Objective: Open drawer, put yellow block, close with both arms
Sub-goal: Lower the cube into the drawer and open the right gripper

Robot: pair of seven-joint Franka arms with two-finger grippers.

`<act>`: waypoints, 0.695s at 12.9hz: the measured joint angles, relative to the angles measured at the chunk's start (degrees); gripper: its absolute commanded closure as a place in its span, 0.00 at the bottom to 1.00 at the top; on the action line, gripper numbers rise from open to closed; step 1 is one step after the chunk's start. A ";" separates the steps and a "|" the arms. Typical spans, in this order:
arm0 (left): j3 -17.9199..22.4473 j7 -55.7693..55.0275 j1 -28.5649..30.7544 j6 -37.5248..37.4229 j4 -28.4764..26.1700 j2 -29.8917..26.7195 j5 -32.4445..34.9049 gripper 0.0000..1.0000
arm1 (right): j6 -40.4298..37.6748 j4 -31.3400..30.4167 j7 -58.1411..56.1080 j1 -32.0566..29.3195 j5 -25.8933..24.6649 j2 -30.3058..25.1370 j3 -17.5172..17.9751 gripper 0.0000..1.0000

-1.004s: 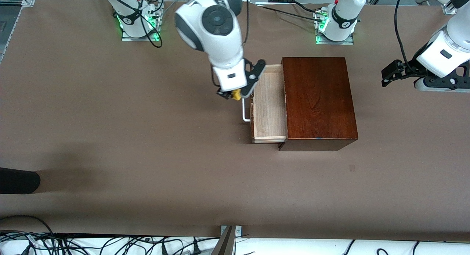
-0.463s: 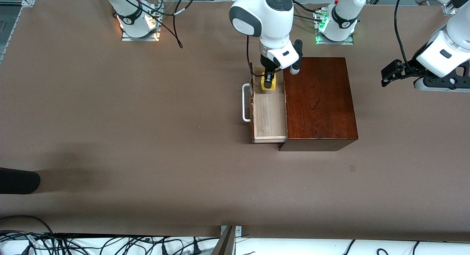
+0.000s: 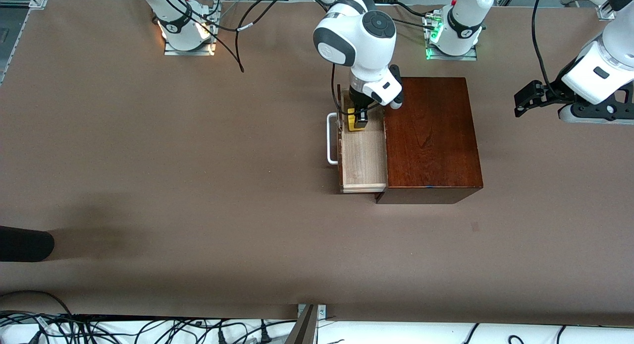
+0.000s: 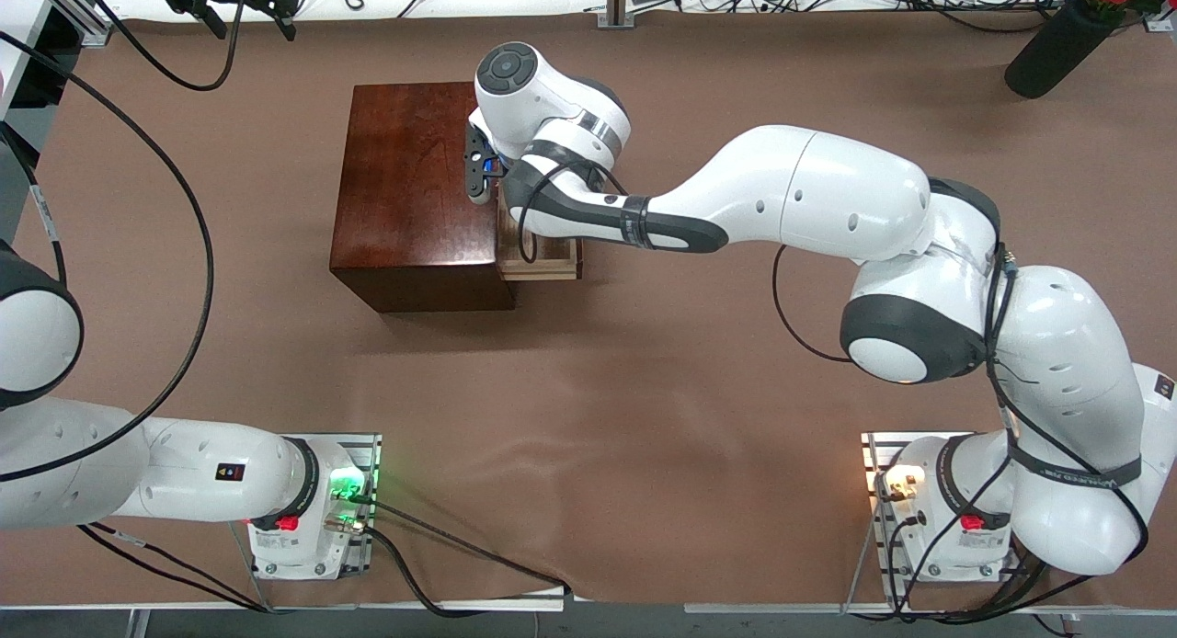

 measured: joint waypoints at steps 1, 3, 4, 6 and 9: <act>0.00 0.00 0.00 0.00 0.00 0.00 0.00 0.00 | 0.01 0.01 -1.07 -0.02 -0.01 0.15 -0.10 1.00; 0.00 0.00 -0.01 0.00 0.00 0.00 0.00 0.00 | 0.00 0.03 -2.23 -0.04 -0.05 0.48 -0.28 1.00; 0.00 0.00 -0.05 0.00 0.00 0.00 0.00 0.00 | 0.00 0.03 -2.51 -0.05 -0.09 0.77 -0.29 1.00; -0.02 0.00 -0.15 0.00 0.00 0.00 0.00 0.00 | 0.00 0.03 -2.83 -0.05 -0.28 1.47 -0.29 1.00; -0.02 0.00 -0.16 0.00 0.00 0.00 0.00 0.00 | -0.03 0.18 -3.00 -0.05 -0.45 1.70 -0.29 0.97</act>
